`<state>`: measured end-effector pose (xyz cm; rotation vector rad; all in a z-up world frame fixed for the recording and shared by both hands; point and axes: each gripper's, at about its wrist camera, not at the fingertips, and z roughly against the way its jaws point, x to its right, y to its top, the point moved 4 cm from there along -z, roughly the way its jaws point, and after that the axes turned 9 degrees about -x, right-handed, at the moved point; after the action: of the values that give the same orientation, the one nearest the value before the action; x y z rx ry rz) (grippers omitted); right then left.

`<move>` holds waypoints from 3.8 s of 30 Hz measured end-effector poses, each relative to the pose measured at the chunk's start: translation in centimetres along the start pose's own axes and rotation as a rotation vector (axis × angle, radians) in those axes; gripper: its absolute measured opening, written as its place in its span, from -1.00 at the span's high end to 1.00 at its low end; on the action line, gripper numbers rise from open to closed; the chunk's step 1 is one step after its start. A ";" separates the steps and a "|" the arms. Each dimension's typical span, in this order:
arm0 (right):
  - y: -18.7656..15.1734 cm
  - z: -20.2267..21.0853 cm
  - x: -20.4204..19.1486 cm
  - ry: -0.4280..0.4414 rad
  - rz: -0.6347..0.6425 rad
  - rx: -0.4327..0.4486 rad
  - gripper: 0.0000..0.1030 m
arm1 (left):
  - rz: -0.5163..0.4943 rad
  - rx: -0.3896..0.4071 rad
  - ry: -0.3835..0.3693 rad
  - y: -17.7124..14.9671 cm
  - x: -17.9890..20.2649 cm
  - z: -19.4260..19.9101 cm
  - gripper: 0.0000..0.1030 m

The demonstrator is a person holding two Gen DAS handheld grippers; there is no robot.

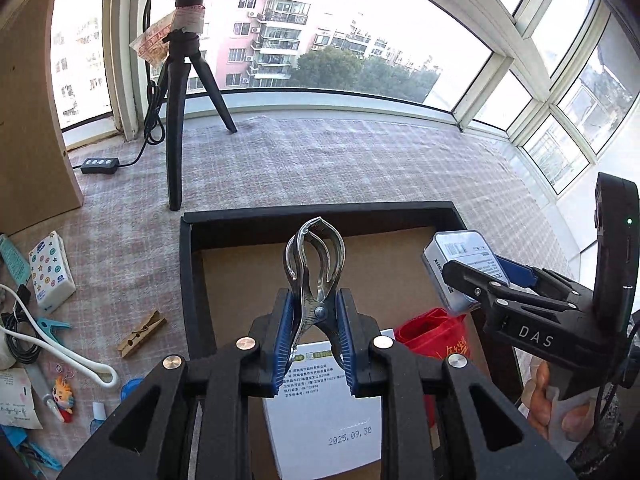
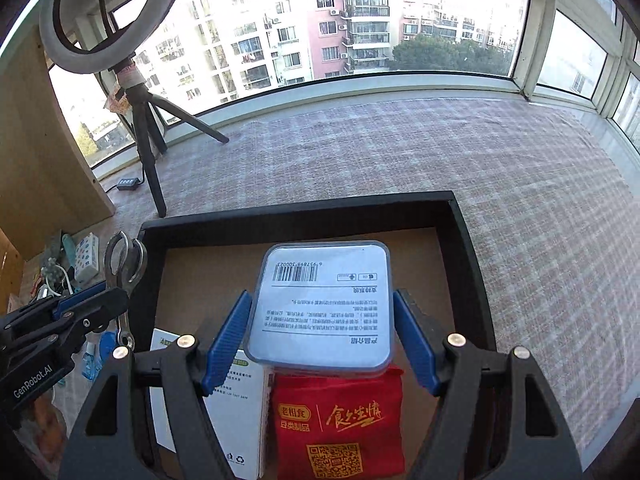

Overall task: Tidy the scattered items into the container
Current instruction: 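Carry the grey box and silver clip into the tray and open both grippers, then move both grippers back over the scattered items, then grasp the Vinda tissue pack with the right gripper while the left grasps the blue eye-drop bottle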

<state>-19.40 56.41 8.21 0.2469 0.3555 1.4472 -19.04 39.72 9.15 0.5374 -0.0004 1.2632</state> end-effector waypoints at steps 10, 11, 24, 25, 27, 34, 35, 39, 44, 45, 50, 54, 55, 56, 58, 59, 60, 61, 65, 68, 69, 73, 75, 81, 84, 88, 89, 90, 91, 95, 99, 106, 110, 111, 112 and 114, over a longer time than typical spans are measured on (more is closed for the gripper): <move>0.1 0.7 -1.7 0.019 0.016 0.018 -0.38 | -0.006 0.024 0.024 -0.5 -0.2 0.8 0.02; 0.1 0.8 -2.2 0.025 0.028 0.020 -0.38 | 0.000 0.025 0.025 -0.6 -0.6 0.9 0.02; -1.3 1.0 -10.6 0.115 0.204 -0.007 -0.38 | 0.109 0.053 0.106 -5.0 -8.4 5.4 0.02; -1.4 1.0 -11.3 0.121 0.218 -0.009 -0.38 | 0.121 0.053 0.114 -5.6 -9.3 5.8 0.02; -1.8 0.9 -12.7 0.138 0.244 -0.014 -0.38 | 0.143 0.050 0.132 -6.8 -11.1 6.5 0.02; -3.3 0.6 -17.9 0.196 0.359 -0.044 -0.38 | 0.248 0.023 0.167 -11.2 -17.2 7.6 0.03; -3.4 0.5 -18.7 0.199 0.375 -0.047 -0.38 | 0.260 0.019 0.170 -11.7 -17.9 7.6 0.03; -3.8 -0.2 -21.1 0.216 0.419 -0.070 -0.38 | 0.284 -0.001 0.175 -13.4 -19.2 7.4 0.03; -3.3 -1.3 -24.0 0.224 0.454 -0.095 -0.38 | 0.286 -0.032 0.159 -14.7 -19.3 6.1 0.09; -3.2 -1.6 -24.6 0.226 0.461 -0.102 -0.38 | 0.282 -0.040 0.158 -14.8 -19.2 5.7 0.11; -2.6 -3.4 -27.5 0.218 0.505 -0.128 -0.38 | 0.254 -0.077 0.147 -15.5 -18.6 4.0 0.16; -1.8 -5.0 -29.3 0.224 0.517 -0.159 -0.38 | 0.231 -0.104 0.152 -15.7 -18.4 2.7 0.16; -1.7 -5.5 -29.7 0.228 0.515 -0.168 -0.38 | 0.228 -0.108 0.149 -15.6 -18.3 2.5 0.16; -1.5 -5.8 -30.1 0.231 0.513 -0.175 -0.38 | 0.225 -0.112 0.148 -15.5 -18.3 2.3 0.16; -1.1 -6.5 -30.9 0.231 0.515 -0.184 -0.38 | 0.221 -0.115 0.148 -15.2 -18.2 1.8 0.17; -0.9 -6.8 -31.2 0.230 0.517 -0.185 -0.38 | 0.219 -0.117 0.145 -15.1 -18.2 1.6 0.22; -0.7 -7.1 -31.6 0.229 0.519 -0.186 -0.38 | 0.217 -0.119 0.143 -14.9 -18.1 1.4 0.25; -0.5 -7.4 -31.9 0.227 0.518 -0.188 -0.38 | 0.215 -0.123 0.144 -14.8 -18.1 1.2 0.27; 0.5 -8.7 -33.0 0.224 0.511 -0.203 -0.38 | 0.211 -0.129 0.144 -14.5 -17.9 0.4 0.37; 1.1 -9.7 -33.8 0.214 0.508 -0.209 -0.38 | 0.211 -0.121 0.151 -14.3 -18.0 0.4 0.42; 1.3 -10.0 -34.0 0.210 0.507 -0.211 -0.38 | 0.217 -0.120 0.147 -14.3 -18.1 0.4 0.43; 1.9 -11.2 -35.1 0.215 0.502 -0.228 -0.38 | 0.217 -0.110 0.155 -14.3 -18.0 0.4 0.44; 2.0 -11.7 -35.8 0.216 0.506 -0.235 -0.38 | 0.209 -0.104 0.163 -14.4 -17.8 0.3 0.44; 2.2 -13.0 -37.9 0.203 0.532 -0.246 -0.38 | 0.213 -0.097 0.164 -14.5 -17.7 0.4 0.44; 2.2 -13.8 -38.8 0.181 0.548 -0.256 -0.38 | 0.217 -0.094 0.153 -14.7 -17.5 0.5 0.44; 2.0 -15.2 -39.3 0.179 0.548 -0.296 -0.39 | 0.227 -0.094 0.136 -14.8 -17.6 0.6 0.44; 2.0 -15.6 -39.4 0.168 0.550 -0.303 -0.39 | 0.228 -0.095 0.135 -14.8 -17.6 0.6 0.44; 2.0 -15.8 -39.5 0.154 0.557 -0.294 -0.42 | 0.227 -0.096 0.136 -14.8 -17.5 0.6 0.44; 2.0 -15.9 -39.6 0.138 0.571 -0.284 -0.42 | 0.226 -0.098 0.137 -14.8 -17.5 0.6 0.44; 1.6 -16.0 -40.1 0.081 0.624 -0.257 -0.37 | 0.207 -0.101 0.154 -14.6 -17.2 0.4 0.43; 1.9 -15.5 -39.7 0.075 0.606 -0.247 0.01 | 0.167 -0.105 0.193 -14.5 -16.5 0.2 0.43; 3.0 -14.7 -37.2 0.111 0.559 -0.254 0.02 | 0.204 -0.097 0.166 -14.8 -16.8 0.6 0.44; 3.5 -13.7 -36.1 0.138 0.530 -0.251 0.02 | 0.226 -0.094 0.158 -15.1 -17.1 1.0 0.44; 3.6 -13.3 -35.8 0.142 0.527 -0.245 0.02 | 0.234 -0.091 0.156 -15.1 -17.2 1.2 0.44; 3.7 -12.9 -35.6 0.150 0.523 -0.241 0.02 | 0.241 -0.087 0.154 -15.2 -17.3 1.4 0.44; 3.9 -11.9 -35.0 0.167 0.513 -0.233 0.02 | 0.247 -0.078 0.151 -15.2 -17.4 2.0 0.44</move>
<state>-30.51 21.54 1.75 0.0250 0.2642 2.0064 -10.36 20.31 0.02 0.3814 0.0107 1.5364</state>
